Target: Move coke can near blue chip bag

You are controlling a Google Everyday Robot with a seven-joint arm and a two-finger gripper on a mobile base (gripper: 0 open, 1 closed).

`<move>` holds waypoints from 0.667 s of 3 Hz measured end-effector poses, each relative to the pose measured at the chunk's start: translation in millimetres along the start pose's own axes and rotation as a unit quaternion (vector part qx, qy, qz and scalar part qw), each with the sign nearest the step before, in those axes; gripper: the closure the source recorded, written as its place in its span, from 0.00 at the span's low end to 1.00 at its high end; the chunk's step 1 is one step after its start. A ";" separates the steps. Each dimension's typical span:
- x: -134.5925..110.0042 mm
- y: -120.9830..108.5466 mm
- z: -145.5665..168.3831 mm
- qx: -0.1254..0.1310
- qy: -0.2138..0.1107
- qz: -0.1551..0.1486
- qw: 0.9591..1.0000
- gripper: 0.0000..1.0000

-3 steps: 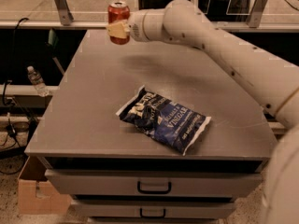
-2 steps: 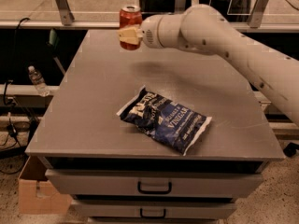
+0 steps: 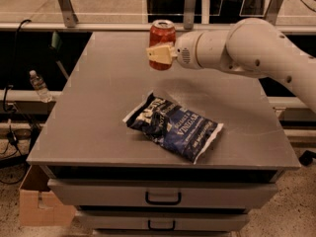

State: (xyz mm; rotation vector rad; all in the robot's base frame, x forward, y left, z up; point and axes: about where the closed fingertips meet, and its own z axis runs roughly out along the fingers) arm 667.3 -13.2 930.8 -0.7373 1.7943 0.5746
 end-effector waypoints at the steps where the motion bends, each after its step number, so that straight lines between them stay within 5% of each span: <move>1: 25.0 5.2 -22.9 -0.006 0.026 -0.002 1.000 1.00; 2: 45.4 11.1 -36.8 -0.016 0.049 -0.005 0.999 1.00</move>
Offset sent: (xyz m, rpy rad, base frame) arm -0.0661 -0.0444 -0.0506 -0.1127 0.1125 0.0625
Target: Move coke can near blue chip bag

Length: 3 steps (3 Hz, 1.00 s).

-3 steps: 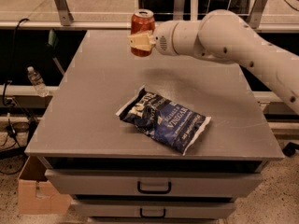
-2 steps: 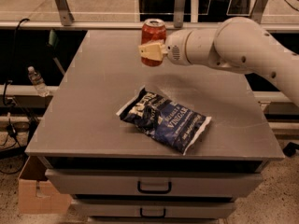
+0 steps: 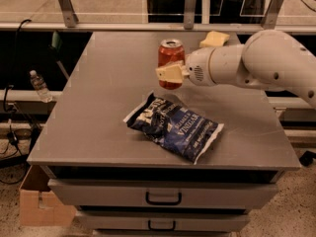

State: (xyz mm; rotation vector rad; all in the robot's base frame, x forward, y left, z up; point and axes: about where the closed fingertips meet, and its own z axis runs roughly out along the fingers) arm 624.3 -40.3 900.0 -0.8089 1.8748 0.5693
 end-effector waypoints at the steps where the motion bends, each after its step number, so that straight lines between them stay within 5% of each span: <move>1: 24.9 4.2 -7.0 -0.019 0.017 -0.006 1.000 0.85; 3: 51.1 5.0 -13.2 -0.046 0.031 -0.018 0.998 0.38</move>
Offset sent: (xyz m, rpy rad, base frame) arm -0.0327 -0.0278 -0.0510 -0.0442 0.0525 0.1094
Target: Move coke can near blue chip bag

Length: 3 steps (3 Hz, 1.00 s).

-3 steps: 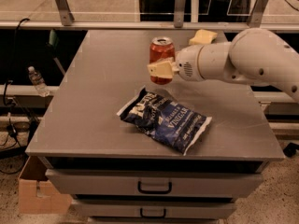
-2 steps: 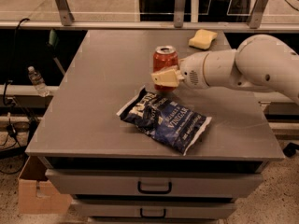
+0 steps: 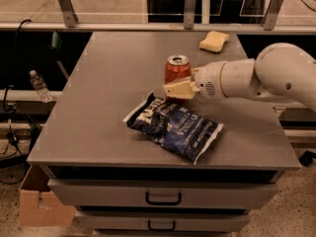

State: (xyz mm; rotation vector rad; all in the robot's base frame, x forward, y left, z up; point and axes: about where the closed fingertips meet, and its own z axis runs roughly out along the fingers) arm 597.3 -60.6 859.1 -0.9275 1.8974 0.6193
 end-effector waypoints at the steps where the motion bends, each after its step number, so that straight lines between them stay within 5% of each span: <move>1: 1.9 0.1 -0.9 -0.002 0.000 -0.001 1.000 0.15; 2: 5.8 2.1 -4.6 -0.008 0.000 -0.002 1.000 0.00; 3: 5.7 2.0 -8.7 -0.009 -0.001 -0.005 1.000 0.00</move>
Offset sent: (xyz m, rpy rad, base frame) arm -0.0118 -0.0131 -0.0052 0.0058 0.0051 0.0247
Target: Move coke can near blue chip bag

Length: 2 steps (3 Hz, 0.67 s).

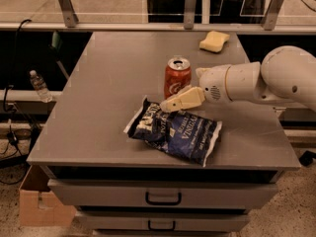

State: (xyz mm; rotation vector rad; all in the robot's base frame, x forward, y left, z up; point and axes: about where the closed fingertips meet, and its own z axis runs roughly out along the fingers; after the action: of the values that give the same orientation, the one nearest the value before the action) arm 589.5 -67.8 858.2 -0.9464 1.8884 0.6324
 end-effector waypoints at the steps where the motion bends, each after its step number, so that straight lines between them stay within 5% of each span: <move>1: -7.7 -14.1 -17.7 0.027 -0.016 -0.003 1.000 0.00; 2: -34.9 -47.0 -63.4 0.085 -0.054 -0.021 0.995 0.00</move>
Offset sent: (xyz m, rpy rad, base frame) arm 0.0325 -0.1298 0.1224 0.0283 -0.3124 -0.2702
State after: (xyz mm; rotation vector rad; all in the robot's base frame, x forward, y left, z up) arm 607.0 -129.2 916.3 -0.8236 1.7907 0.4790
